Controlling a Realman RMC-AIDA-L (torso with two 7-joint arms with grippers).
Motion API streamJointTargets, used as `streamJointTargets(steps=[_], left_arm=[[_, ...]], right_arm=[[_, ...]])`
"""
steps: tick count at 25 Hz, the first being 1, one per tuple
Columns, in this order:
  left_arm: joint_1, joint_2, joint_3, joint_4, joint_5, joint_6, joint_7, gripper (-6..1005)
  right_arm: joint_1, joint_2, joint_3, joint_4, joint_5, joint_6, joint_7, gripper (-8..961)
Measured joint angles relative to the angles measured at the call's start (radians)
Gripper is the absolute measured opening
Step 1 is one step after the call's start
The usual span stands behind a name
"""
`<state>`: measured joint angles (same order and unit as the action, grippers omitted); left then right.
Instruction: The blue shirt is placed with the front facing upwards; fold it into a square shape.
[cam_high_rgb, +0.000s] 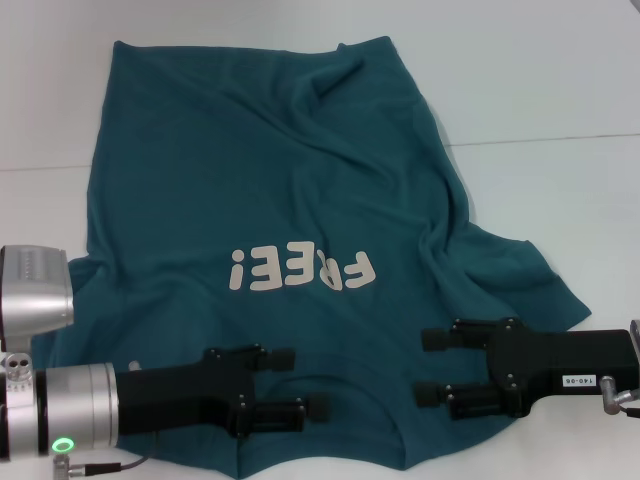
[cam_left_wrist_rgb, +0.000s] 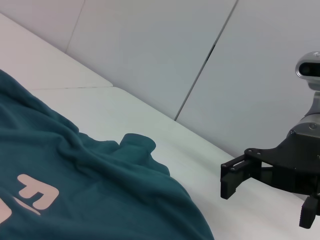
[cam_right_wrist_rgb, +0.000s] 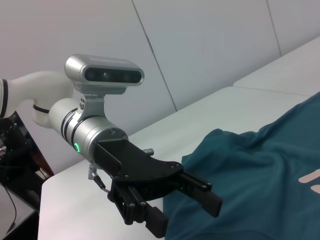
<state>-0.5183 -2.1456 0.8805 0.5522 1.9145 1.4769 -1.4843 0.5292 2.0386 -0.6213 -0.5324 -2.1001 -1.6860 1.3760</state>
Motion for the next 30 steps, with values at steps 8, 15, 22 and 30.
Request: streamJointTargets(steps=[8,15,22,30], left_arm=[[0.003,-0.001,0.0,0.0,-0.003,-0.002,-0.001,886],[0.002,0.002,-0.005,0.0,-0.005,-0.006,-0.001,886],[0.01,0.012,-0.131,0.005,-0.003,-0.022,-0.048,885],[0.032,0.018,-0.311,0.043,-0.006,-0.124,-0.088,885]], right_arm=[[0.0,0.002,0.0,-0.003,0.0,-0.001,0.001,886],[-0.001,0.005,0.002,0.0,0.001,-0.003,0.002,886],[-0.005,0.01,0.009,0.0,0.003,0.0,0.002,886],[-0.008,0.02,0.009,0.0,0.003,0.003,0.002,886]])
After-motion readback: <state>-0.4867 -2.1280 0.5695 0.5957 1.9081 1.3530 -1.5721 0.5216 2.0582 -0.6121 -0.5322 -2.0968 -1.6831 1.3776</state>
